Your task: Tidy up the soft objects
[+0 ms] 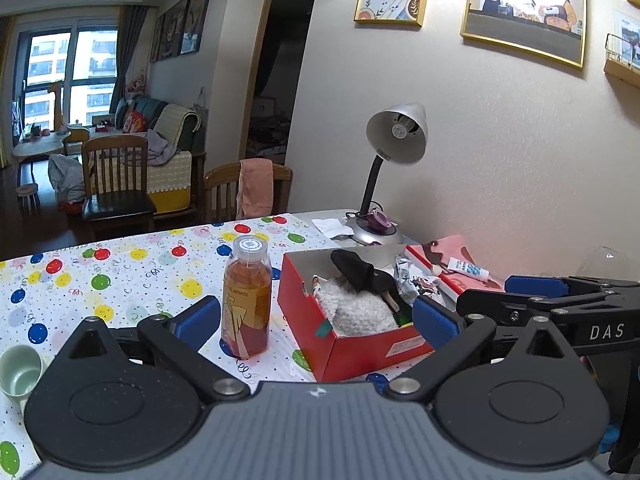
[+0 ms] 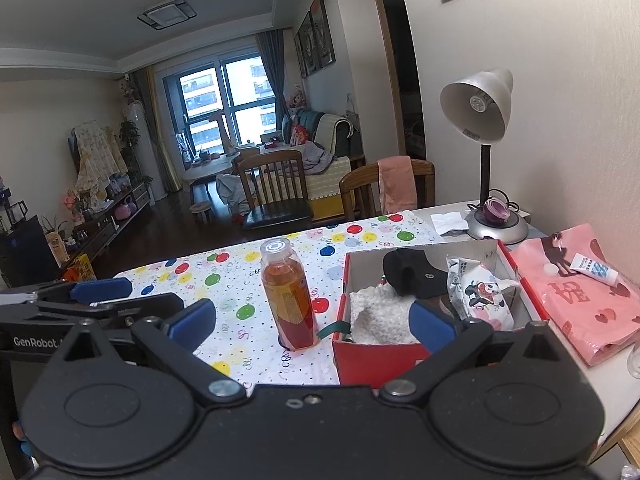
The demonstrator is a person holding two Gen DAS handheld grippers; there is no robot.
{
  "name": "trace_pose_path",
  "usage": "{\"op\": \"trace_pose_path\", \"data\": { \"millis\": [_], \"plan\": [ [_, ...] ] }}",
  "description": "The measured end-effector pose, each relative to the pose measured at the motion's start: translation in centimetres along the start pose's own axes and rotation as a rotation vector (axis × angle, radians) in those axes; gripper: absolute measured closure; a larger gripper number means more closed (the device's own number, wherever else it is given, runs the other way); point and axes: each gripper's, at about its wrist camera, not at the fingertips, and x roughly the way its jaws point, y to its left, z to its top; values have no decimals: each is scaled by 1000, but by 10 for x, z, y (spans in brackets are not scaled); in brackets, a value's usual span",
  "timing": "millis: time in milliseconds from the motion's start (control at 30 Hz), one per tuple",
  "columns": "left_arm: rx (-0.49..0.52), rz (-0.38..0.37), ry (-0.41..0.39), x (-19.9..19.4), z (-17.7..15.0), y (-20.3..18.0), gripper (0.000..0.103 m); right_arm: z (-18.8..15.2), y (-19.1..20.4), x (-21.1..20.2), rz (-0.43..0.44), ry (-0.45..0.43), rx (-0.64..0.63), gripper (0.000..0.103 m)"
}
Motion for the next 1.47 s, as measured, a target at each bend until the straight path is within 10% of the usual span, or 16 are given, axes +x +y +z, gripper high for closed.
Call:
{"op": "trace_pose_path", "data": {
  "millis": [1467],
  "plan": [
    [30,35,-90,-22,-5,-6,0,-5,14,-21,-72,-122,-82,0]
  ]
}}
